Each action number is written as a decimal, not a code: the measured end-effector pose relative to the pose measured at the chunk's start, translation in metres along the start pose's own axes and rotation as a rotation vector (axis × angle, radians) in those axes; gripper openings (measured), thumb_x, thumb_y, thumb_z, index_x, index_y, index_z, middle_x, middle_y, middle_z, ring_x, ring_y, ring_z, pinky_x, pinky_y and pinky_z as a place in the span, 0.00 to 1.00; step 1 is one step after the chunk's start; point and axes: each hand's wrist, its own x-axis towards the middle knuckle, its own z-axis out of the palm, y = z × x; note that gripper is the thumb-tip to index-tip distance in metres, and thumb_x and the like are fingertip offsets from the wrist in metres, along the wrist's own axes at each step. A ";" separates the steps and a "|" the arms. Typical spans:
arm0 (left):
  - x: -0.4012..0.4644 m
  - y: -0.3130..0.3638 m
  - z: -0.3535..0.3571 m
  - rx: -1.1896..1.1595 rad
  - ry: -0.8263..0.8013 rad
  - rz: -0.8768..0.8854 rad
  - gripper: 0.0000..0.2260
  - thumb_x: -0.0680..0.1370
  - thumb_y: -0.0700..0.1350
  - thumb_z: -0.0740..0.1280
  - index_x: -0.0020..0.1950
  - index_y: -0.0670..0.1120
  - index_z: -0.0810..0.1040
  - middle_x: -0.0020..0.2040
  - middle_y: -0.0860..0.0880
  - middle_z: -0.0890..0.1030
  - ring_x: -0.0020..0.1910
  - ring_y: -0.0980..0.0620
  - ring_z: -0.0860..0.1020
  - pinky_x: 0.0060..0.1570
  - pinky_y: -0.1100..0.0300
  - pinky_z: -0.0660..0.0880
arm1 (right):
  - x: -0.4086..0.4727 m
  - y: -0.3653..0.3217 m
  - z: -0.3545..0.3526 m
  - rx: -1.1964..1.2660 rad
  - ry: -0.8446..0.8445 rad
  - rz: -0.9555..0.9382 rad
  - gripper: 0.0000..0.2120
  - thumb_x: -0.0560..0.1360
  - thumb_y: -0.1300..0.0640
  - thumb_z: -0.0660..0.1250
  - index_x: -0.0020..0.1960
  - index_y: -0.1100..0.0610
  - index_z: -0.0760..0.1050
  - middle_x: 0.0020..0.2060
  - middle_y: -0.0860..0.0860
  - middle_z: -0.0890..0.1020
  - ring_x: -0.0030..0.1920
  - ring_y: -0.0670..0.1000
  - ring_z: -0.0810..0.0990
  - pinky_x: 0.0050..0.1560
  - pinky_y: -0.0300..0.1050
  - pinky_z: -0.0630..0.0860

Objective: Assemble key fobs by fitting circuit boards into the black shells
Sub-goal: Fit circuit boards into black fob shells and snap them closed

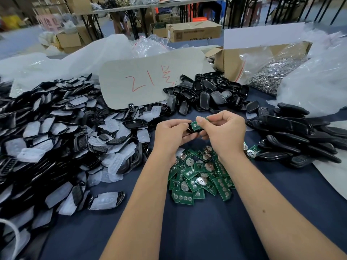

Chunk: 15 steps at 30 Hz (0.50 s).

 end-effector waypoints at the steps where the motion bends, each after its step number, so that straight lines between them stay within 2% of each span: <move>1: 0.000 0.000 0.000 -0.005 -0.006 -0.001 0.09 0.82 0.32 0.66 0.50 0.37 0.86 0.53 0.31 0.84 0.50 0.36 0.86 0.41 0.62 0.82 | 0.000 0.001 0.000 -0.031 0.006 -0.013 0.11 0.71 0.57 0.82 0.42 0.58 0.80 0.28 0.52 0.85 0.28 0.52 0.85 0.30 0.47 0.82; 6: 0.001 -0.002 0.000 0.001 -0.021 0.016 0.09 0.82 0.31 0.64 0.51 0.34 0.84 0.49 0.33 0.86 0.47 0.38 0.87 0.41 0.61 0.83 | -0.001 0.001 0.000 -0.153 0.020 -0.053 0.11 0.71 0.55 0.81 0.42 0.55 0.79 0.29 0.50 0.85 0.28 0.49 0.85 0.37 0.56 0.85; 10: 0.002 -0.003 -0.002 -0.013 0.009 0.025 0.09 0.82 0.31 0.64 0.49 0.35 0.84 0.51 0.33 0.85 0.47 0.38 0.87 0.43 0.59 0.83 | -0.002 -0.002 -0.001 -0.202 -0.032 -0.056 0.10 0.71 0.55 0.81 0.43 0.54 0.79 0.33 0.49 0.86 0.33 0.48 0.86 0.42 0.55 0.85; 13: 0.003 -0.003 -0.002 -0.015 0.003 0.035 0.07 0.81 0.31 0.66 0.50 0.36 0.84 0.49 0.35 0.85 0.41 0.45 0.87 0.44 0.58 0.83 | -0.004 -0.005 0.000 -0.272 -0.041 -0.075 0.10 0.70 0.54 0.81 0.45 0.53 0.80 0.37 0.47 0.85 0.37 0.47 0.85 0.44 0.50 0.84; 15: 0.002 -0.004 -0.001 0.022 -0.007 0.058 0.04 0.80 0.32 0.69 0.51 0.36 0.83 0.47 0.37 0.85 0.40 0.48 0.87 0.44 0.59 0.83 | -0.006 -0.007 0.000 -0.335 -0.016 -0.113 0.11 0.70 0.52 0.81 0.46 0.52 0.80 0.38 0.46 0.84 0.37 0.43 0.82 0.42 0.38 0.80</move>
